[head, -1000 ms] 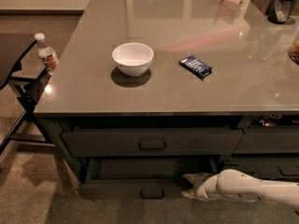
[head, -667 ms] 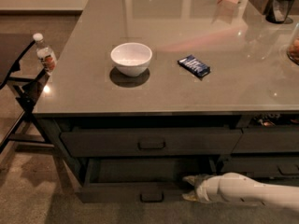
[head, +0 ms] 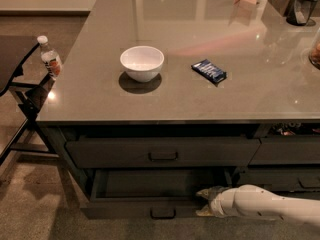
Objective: Open middle drawer
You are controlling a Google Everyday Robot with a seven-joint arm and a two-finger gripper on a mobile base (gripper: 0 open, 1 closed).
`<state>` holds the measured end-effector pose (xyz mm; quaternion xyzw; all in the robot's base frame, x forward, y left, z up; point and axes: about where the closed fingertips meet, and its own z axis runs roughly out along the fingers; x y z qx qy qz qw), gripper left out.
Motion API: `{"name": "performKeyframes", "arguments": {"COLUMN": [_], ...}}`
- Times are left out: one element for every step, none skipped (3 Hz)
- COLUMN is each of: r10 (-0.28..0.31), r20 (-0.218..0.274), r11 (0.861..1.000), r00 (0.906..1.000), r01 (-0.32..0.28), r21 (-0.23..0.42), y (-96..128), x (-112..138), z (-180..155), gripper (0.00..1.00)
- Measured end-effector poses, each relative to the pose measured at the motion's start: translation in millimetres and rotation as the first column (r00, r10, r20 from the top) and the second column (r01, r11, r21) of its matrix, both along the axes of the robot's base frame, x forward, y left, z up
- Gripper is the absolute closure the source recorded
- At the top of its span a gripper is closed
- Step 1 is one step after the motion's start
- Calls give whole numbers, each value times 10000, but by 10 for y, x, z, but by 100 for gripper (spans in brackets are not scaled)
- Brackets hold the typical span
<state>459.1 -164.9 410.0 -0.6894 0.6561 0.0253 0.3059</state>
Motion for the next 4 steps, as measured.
{"name": "performKeyframes", "arguments": {"r10": [0, 1, -66, -88], "r20": [0, -1, -24, 45], "r11": [10000, 10000, 9999, 9994], "r00": [10000, 10000, 10000, 10000], "r01": [0, -1, 66, 87], "r21": [0, 0, 99, 344], "y": [0, 0, -76, -142], "x": [0, 0, -160, -348], "z": [0, 0, -85, -152], "gripper": [36, 35, 58, 81]}}
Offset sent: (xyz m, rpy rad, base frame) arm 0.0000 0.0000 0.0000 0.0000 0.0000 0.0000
